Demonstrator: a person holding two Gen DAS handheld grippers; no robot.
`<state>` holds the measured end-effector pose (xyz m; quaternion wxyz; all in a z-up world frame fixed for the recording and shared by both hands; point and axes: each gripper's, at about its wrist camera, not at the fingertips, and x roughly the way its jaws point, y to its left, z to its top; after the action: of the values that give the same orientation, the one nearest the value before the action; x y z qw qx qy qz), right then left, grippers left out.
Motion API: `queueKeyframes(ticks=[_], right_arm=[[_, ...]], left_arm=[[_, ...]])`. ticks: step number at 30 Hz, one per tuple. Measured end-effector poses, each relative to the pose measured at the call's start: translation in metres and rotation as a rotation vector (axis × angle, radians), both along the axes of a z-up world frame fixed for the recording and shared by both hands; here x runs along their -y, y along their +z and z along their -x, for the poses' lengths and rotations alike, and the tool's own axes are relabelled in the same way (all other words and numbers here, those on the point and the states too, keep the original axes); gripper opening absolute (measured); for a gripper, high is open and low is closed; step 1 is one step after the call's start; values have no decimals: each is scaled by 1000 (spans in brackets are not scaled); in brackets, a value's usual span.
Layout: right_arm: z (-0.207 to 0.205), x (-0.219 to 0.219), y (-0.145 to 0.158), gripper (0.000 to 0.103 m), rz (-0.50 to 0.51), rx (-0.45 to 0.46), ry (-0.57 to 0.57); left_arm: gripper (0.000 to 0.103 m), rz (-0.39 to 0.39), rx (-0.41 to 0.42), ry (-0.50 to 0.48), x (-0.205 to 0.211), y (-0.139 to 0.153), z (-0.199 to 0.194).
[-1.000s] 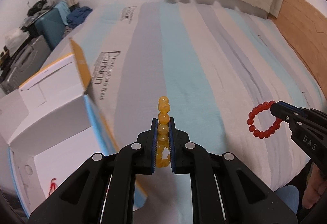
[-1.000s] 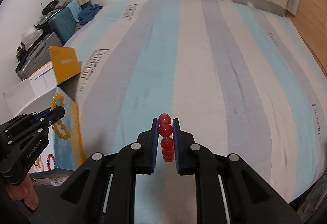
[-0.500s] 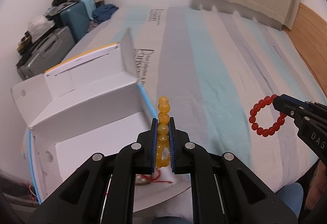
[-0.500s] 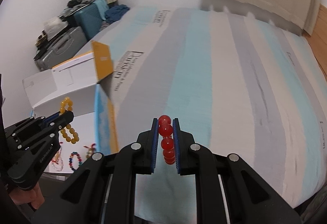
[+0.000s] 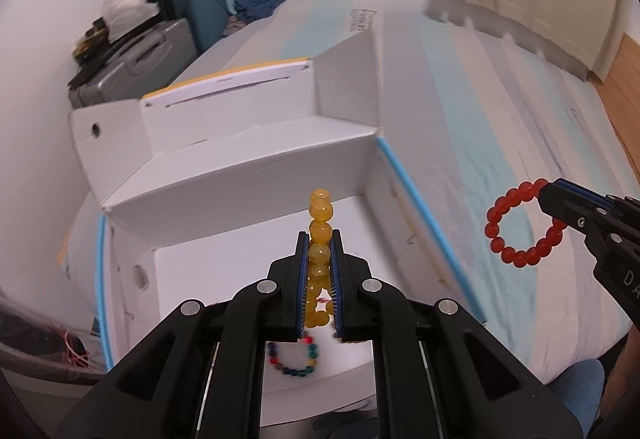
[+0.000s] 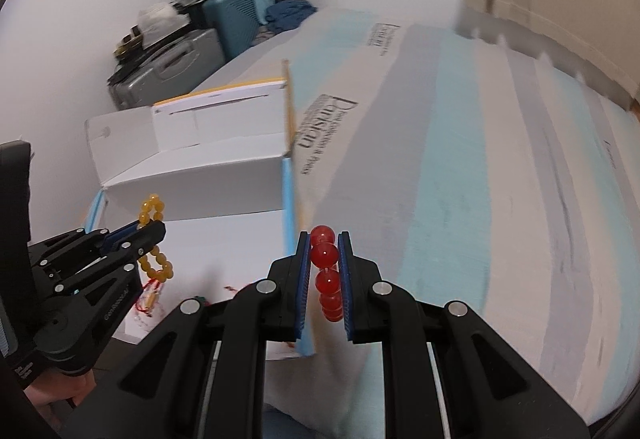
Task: Organize jewelry
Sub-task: 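Carry the yellow and red bead bracelets over the white box with both tools, then open both tools inside the box to drop the bead bracelets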
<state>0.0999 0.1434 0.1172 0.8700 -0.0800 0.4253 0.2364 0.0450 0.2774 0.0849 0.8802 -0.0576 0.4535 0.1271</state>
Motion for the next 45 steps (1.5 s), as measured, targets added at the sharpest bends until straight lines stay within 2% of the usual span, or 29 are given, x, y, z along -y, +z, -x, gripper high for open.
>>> queueKeyframes(ticks=[9, 17, 27, 34, 36, 37, 38, 39, 40, 41, 43, 45], right_arm=[[16, -52, -14, 13, 24, -13, 76], [18, -82, -60, 13, 62, -77, 107], [14, -97, -111, 13, 111, -148, 110], [15, -104, -126, 14, 140, -162, 117], [15, -107, -124, 18, 131, -159, 118], [16, -106, -121, 22, 116, -153, 120], [18, -104, -117, 35, 106, -138, 118], [21, -103, -114, 46, 100, -122, 116], [25, -100, -108, 49, 88, -99, 113], [28, -97, -103, 55, 78, -85, 114], [37, -89, -94, 64, 58, -63, 116], [47, -81, -84, 75, 36, -29, 111]], left_arm=[[9, 14, -21, 74, -46, -14, 25], [9, 46, -81, 145, -84, -48, 48], [9, 107, -142, 188, -103, -98, 61], [11, 110, -171, 204, -110, -112, 61], [12, 108, -165, 212, -111, -111, 61], [19, 100, -161, 216, -111, -109, 63], [26, 92, -156, 219, -110, -107, 64], [37, 84, -144, 222, -109, -103, 66], [47, 75, -122, 225, -107, -97, 70], [50, 68, -107, 228, -105, -93, 73], [66, 38, -75, 234, -99, -82, 82], [75, 23, -40, 239, -93, -73, 90]])
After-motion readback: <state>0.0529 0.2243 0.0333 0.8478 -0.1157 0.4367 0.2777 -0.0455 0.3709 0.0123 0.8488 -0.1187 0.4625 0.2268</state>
